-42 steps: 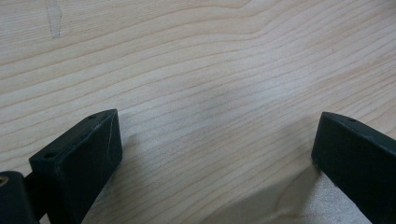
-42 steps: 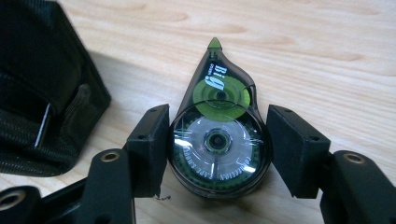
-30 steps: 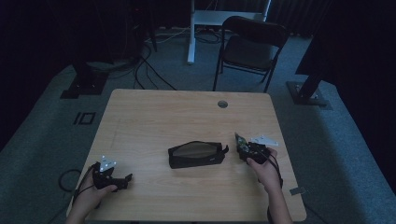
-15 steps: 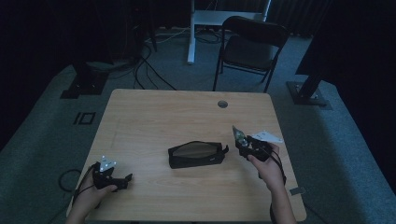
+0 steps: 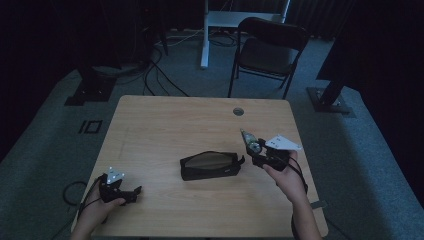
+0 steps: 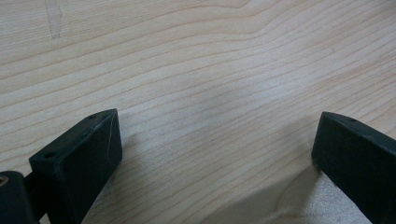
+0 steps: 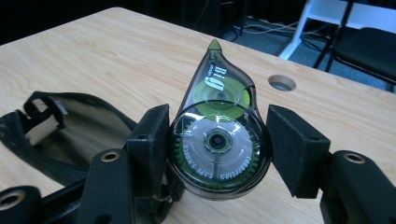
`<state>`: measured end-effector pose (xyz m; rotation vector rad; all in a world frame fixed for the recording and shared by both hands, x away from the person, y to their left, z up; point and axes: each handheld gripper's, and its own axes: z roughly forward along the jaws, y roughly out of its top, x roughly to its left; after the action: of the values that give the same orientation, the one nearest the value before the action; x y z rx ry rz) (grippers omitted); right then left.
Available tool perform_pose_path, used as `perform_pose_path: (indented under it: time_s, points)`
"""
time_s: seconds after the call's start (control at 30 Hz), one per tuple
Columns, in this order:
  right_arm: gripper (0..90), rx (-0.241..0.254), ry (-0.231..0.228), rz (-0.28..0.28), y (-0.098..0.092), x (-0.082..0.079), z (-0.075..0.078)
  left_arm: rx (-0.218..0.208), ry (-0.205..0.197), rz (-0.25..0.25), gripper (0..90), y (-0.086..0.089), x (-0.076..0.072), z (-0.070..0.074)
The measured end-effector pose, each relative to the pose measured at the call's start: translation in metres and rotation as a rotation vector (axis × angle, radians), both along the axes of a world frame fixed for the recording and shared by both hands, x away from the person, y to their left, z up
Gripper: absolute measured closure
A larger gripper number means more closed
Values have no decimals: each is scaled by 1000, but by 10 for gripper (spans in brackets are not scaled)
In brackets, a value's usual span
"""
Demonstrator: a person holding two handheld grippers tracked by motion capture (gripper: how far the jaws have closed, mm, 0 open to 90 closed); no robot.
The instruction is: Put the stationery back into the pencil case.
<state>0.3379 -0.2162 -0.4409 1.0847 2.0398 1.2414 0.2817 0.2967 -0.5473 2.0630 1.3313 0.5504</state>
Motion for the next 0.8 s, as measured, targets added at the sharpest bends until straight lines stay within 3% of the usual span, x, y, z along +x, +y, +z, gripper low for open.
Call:
perform_pose_path:
  time_s: [0.43, 0.63, 0.8]
  points:
    - [411, -32, -1, 120, 16, 3, -1, 0, 0, 0, 21, 0, 0, 0]
    - [410, -46, 2, 204, 24, 3, -4, 0, 0, 0, 21, 0, 0, 0]
    - [410, -68, 15, 310, 34, 4, -8, 0, 0, 0, 21, 0, 0, 0]
